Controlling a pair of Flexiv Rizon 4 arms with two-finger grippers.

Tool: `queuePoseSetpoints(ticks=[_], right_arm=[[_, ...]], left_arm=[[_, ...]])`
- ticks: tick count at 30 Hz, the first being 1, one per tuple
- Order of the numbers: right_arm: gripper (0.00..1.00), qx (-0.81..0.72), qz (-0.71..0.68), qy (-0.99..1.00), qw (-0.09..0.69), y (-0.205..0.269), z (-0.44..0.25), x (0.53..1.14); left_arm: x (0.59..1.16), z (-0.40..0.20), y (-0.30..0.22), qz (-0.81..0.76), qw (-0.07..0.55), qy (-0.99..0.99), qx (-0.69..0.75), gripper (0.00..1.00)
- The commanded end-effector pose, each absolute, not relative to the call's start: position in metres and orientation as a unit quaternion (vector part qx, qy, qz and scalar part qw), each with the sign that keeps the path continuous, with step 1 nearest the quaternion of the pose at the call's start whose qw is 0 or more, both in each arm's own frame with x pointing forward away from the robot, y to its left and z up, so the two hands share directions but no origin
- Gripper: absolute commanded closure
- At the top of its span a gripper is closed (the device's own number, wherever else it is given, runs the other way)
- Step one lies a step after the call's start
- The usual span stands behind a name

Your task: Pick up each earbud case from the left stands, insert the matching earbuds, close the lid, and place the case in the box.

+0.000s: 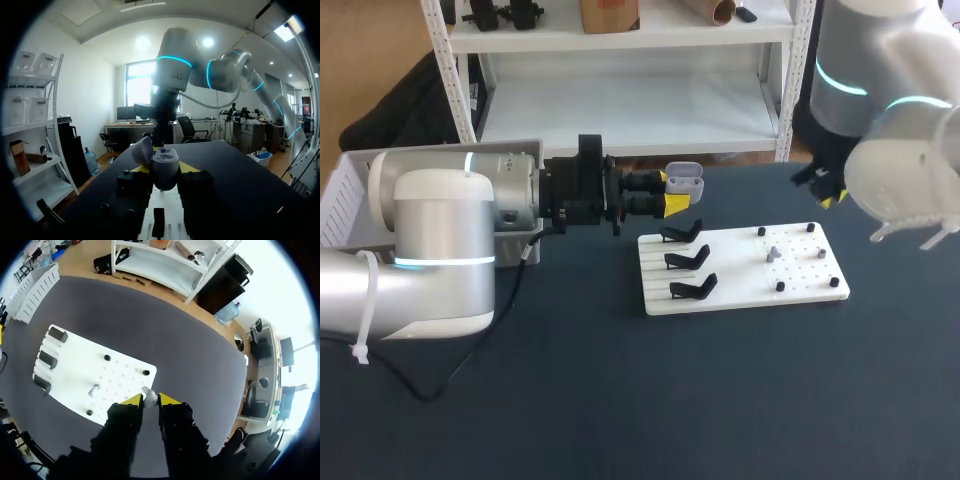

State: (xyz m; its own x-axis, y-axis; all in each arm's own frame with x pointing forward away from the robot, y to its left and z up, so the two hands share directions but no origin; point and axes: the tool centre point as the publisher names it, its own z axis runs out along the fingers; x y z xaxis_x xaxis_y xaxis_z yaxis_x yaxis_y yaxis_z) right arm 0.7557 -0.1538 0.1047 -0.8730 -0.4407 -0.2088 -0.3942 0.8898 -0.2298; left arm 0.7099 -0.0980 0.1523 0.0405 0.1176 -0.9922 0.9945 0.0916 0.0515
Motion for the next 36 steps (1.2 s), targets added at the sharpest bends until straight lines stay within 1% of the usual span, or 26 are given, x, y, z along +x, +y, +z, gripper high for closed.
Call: queuePoseSetpoints(ticks=[1, 6, 12, 30, 32, 33, 34, 36], right_arm=[[1.0, -0.21, -0.103, 0.96, 0.157, -0.15, 0.138, 0.719], [1.0, -0.216, -0.095, 0.959, 0.154, -0.142, 0.152, 0.701], [1.0, -0.223, -0.054, 0.961, 0.155, -0.13, 0.163, 0.679], [1.0, -0.223, -0.054, 0.961, 0.155, -0.13, 0.163, 0.679], [1.0, -0.201, -0.074, 0.967, 0.135, -0.123, 0.162, 0.678], [1.0, -0.193, -0.072, 0.968, 0.143, -0.119, 0.165, 0.675], [1.0, -0.16, -0.088, 0.976, 0.121, -0.117, 0.166, 0.674], [1.0, -0.124, -0.097, 0.979, 0.127, -0.111, 0.171, 0.667]], left_arm=[[0.71, 0.152, -0.098, -0.434, 0.506, 0.539, 0.515, 1.0], [0.71, 0.152, -0.098, -0.434, 0.506, 0.539, 0.515, 1.0], [0.71, 0.152, -0.098, -0.434, 0.506, 0.539, 0.515, 1.0], [0.71, 0.152, -0.098, -0.434, 0.506, 0.539, 0.515, 1.0], [0.71, 0.152, -0.098, -0.434, 0.506, 0.539, 0.515, 1.0], [0.71, 0.152, -0.098, -0.434, 0.506, 0.539, 0.515, 1.0], [0.71, 0.152, -0.098, -0.434, 0.506, 0.539, 0.515, 1.0], [0.71, 0.152, -0.098, -0.434, 0.506, 0.539, 0.515, 1.0]])
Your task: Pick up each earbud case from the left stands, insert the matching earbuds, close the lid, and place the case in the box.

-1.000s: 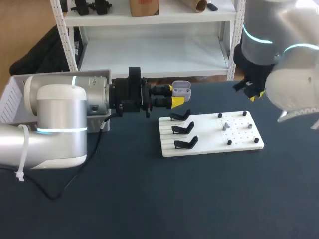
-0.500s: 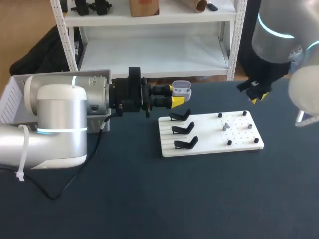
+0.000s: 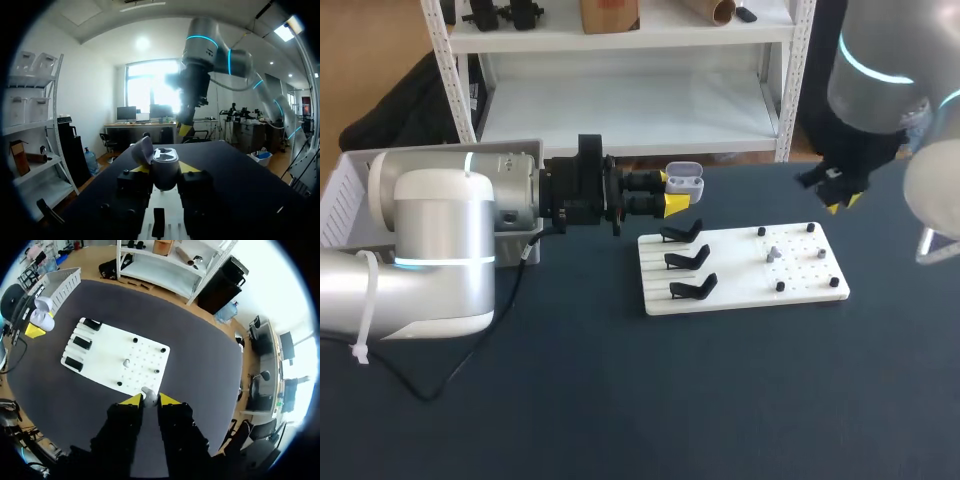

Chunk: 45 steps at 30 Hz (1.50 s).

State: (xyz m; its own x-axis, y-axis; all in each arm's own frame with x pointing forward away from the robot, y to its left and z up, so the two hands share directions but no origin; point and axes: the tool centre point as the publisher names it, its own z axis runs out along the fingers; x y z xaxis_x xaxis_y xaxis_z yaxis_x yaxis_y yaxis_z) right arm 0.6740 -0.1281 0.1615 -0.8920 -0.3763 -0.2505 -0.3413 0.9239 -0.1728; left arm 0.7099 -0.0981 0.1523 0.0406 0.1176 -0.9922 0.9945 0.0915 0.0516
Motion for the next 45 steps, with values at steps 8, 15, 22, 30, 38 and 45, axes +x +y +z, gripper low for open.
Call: queuePoseSetpoints(ticks=[8, 15, 22, 30, 38, 45], right_arm=[[1.0, 0.048, -0.112, 0.987, 0.102, -0.075, 0.211, 0.646], [1.0, 0.145, -0.11, 0.98, 0.075, -0.037, 0.23, 0.639], [1.0, 0.219, -0.127, 0.966, 0.05, -0.001, 0.238, 0.643], [1.0, 0.219, -0.127, 0.966, 0.05, -0.001, 0.238, 0.643], [1.0, 0.233, -0.113, 0.965, 0.045, 0.004, 0.239, 0.645], [1.0, 0.391, -0.075, 0.917, 0.034, 0.031, 0.247, 0.66]], left_arm=[[0.71, 0.152, -0.098, -0.434, 0.506, 0.539, 0.515, 1.0], [0.71, 0.152, -0.098, -0.434, 0.506, 0.539, 0.515, 1.0], [0.71, 0.152, -0.098, -0.434, 0.506, 0.539, 0.515, 1.0], [0.71, 0.152, -0.098, -0.434, 0.506, 0.539, 0.515, 1.0], [0.71, 0.152, -0.098, -0.434, 0.506, 0.539, 0.515, 1.0], [0.71, 0.152, -0.098, -0.434, 0.506, 0.539, 0.515, 1.0]])
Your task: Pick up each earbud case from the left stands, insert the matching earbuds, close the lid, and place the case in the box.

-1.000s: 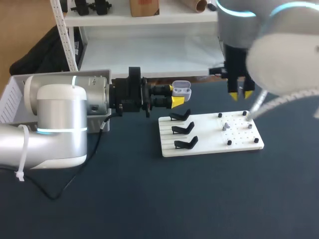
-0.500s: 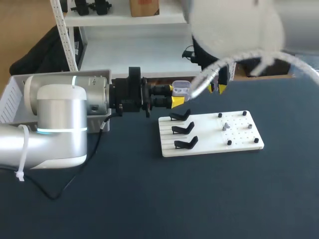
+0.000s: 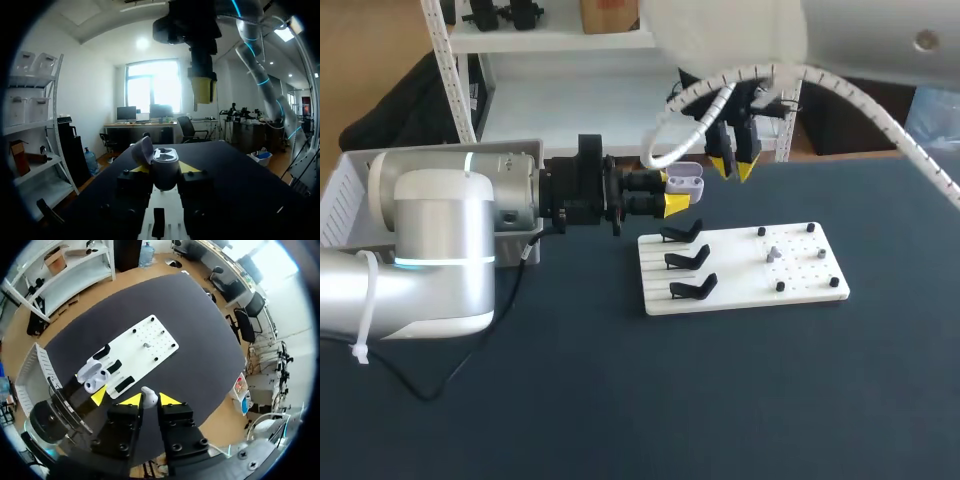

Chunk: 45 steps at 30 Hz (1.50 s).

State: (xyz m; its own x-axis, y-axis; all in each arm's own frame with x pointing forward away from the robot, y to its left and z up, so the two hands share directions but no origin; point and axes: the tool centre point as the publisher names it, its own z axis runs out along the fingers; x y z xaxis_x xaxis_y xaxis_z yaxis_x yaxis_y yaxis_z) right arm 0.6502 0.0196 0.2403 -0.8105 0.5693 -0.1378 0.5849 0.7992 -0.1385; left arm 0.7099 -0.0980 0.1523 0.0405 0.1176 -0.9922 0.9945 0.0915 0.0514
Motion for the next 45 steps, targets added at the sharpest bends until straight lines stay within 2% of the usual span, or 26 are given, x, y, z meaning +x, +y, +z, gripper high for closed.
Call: queuePoseSetpoints(ticks=[1, 16, 33, 45], right_arm=[[1.0, 0.408, -0.074, 0.909, 0.039, 0.034, 0.249, 0.66], [1.0, 0.565, -0.084, 0.82, 0.024, 0.049, 0.239, 0.68], [1.0, 0.553, -0.063, 0.831, 0.025, 0.072, 0.223, 0.69], [1.0, 0.538, -0.05, 0.841, 0.031, 0.065, 0.211, 0.691]], left_arm=[[0.71, 0.152, -0.098, -0.434, 0.506, 0.539, 0.515, 1.0], [0.71, 0.152, -0.098, -0.434, 0.506, 0.539, 0.515, 1.0], [0.71, 0.152, -0.098, -0.434, 0.506, 0.539, 0.515, 1.0], [0.71, 0.152, -0.098, -0.434, 0.506, 0.539, 0.515, 1.0]])
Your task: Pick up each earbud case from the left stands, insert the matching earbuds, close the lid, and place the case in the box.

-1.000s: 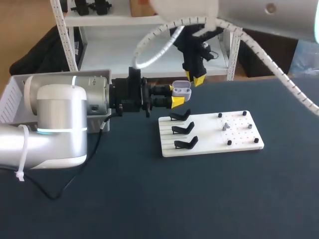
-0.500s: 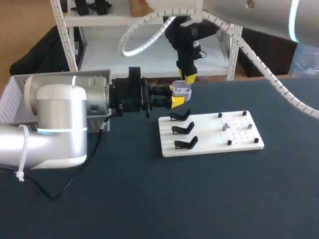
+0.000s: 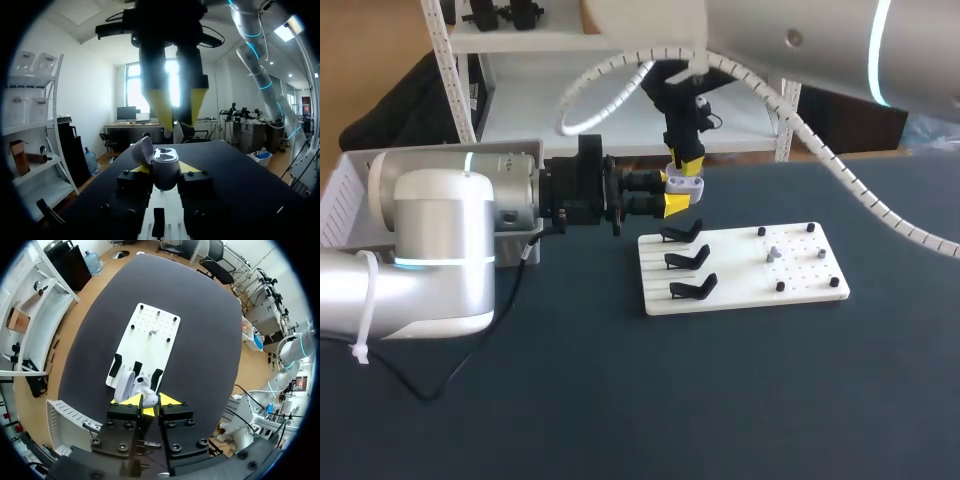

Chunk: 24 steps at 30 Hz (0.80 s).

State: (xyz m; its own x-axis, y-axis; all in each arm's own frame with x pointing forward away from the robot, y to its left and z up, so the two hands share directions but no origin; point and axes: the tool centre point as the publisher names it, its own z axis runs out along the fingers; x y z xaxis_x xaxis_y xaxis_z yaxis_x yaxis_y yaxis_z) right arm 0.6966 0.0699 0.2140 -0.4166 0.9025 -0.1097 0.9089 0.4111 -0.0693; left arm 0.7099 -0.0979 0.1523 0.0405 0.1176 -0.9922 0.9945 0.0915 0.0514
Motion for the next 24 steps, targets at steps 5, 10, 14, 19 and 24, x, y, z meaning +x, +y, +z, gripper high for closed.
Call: queuePoseSetpoints(ticks=[5, 10, 14, 19, 24], right_arm=[[1.0, 0.533, -0.047, 0.845, 0.026, 0.063, 0.206, 0.692], [1.0, 0.526, -0.046, 0.849, 0.024, 0.064, 0.203, 0.694], [1.0, 0.527, -0.048, 0.848, 0.021, 0.065, 0.201, 0.695], [1.0, 0.525, -0.047, 0.849, 0.02, 0.064, 0.2, 0.696], [1.0, 0.525, -0.048, 0.85, 0.019, 0.062, 0.199, 0.698]], left_arm=[[0.71, 0.152, -0.098, -0.434, 0.506, 0.539, 0.515, 1.0], [0.71, 0.152, -0.098, -0.434, 0.506, 0.539, 0.515, 1.0], [0.71, 0.152, -0.098, -0.434, 0.506, 0.539, 0.515, 1.0], [0.71, 0.152, -0.098, -0.434, 0.506, 0.539, 0.515, 1.0], [0.71, 0.152, -0.098, -0.434, 0.506, 0.539, 0.515, 1.0]])
